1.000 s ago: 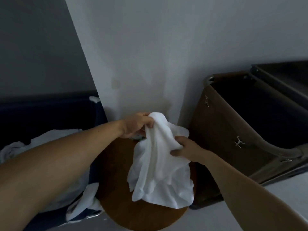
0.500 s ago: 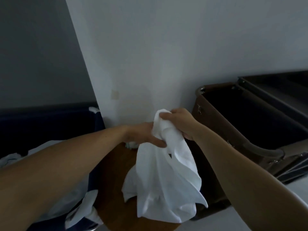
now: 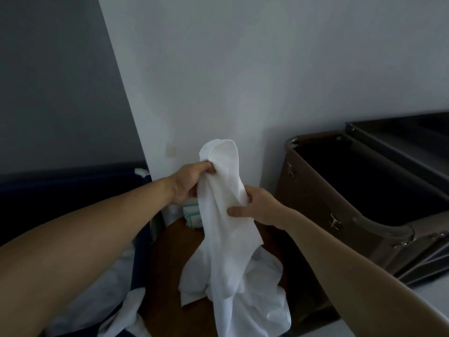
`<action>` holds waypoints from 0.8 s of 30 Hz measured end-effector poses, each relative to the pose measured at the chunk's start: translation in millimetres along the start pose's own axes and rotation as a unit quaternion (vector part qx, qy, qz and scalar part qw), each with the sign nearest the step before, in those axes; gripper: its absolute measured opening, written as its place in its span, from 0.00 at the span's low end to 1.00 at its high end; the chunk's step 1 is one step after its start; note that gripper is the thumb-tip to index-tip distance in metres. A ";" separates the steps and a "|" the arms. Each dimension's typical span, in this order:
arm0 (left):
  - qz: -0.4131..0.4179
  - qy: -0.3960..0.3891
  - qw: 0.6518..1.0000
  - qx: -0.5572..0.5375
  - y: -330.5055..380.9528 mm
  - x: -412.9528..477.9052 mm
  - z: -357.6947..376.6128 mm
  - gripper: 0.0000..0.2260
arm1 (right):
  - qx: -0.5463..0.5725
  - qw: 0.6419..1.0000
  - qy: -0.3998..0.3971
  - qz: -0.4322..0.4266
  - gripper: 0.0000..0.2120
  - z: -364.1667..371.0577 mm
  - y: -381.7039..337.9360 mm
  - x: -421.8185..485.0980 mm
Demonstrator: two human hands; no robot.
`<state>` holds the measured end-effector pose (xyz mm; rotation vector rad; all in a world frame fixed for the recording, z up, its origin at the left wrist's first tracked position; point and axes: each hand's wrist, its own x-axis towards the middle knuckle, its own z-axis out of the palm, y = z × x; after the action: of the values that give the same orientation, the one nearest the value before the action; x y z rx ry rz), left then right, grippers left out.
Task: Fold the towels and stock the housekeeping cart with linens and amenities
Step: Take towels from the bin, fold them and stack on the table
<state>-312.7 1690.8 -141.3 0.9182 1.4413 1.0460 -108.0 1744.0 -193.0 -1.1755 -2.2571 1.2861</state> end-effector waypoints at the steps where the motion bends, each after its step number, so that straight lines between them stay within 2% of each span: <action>1: -0.001 -0.006 1.000 -0.007 -1.7 0.2 -1.3 0.18 | -0.018 1.000 0.011 0.003 0.24 1.6 -0.1 -1.1; 3: -0.007 -0.017 1.000 0.015 -6.1 0.1 -4.6 0.18 | -0.026 0.999 0.029 0.010 0.20 -1.8 -2.4 -3.9; 4: -0.011 -0.017 0.998 0.053 -8.3 -0.6 -7.0 0.18 | 0.006 0.999 0.034 0.015 0.17 -6.6 -4.6 -6.1; 7: -0.042 0.001 0.967 0.251 -14.7 -1.8 -19.0 0.17 | 0.114 0.993 0.040 0.006 0.11 -24.9 -15.8 -13.2; 10: -0.048 -0.020 0.922 0.384 -17.1 -3.4 -19.7 0.21 | 0.039 0.999 0.022 -0.019 0.10 -29.8 -27.7 -15.1; 14: 0.153 -0.029 0.847 0.507 -8.9 -6.3 -3.0 0.48 | -0.075 0.996 0.012 -0.043 0.14 -22.2 -38.2 -12.1; 15: 0.183 -0.057 0.828 0.527 -5.6 -7.4 1.5 0.49 | -0.088 0.995 0.003 -0.043 0.14 -21.9 -39.7 -12.3; 16: 0.194 -0.084 0.812 0.543 -3.1 -7.8 5.4 0.43 | -0.099 0.994 -0.005 -0.043 0.13 -22.3 -41.0 -13.3; 18: 0.183 -0.112 0.794 0.568 -1.5 -6.7 11.3 0.20 | -0.122 0.991 -0.014 -0.046 0.14 -24.0 -41.3 -14.6; 20: 0.177 -0.111 0.791 0.575 -0.7 -6.2 13.1 0.06 | -0.137 0.989 -0.023 -0.041 0.16 -27.3 -38.1 -15.7; 22: 0.178 -0.102 0.819 0.536 4.6 -6.4 10.7 0.04 | -0.147 0.988 -0.030 -0.028 0.17 -31.7 -31.5 -18.0; 24: 0.170 -0.062 0.853 0.490 15.2 -9.4 3.5 0.10 | -0.134 0.990 -0.037 -0.008 0.18 -36.7 -21.9 -22.0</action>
<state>-308.2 1687.1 -124.0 1.9878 1.7384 0.4006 -83.8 1742.5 -151.5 -1.2091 -2.5509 1.0606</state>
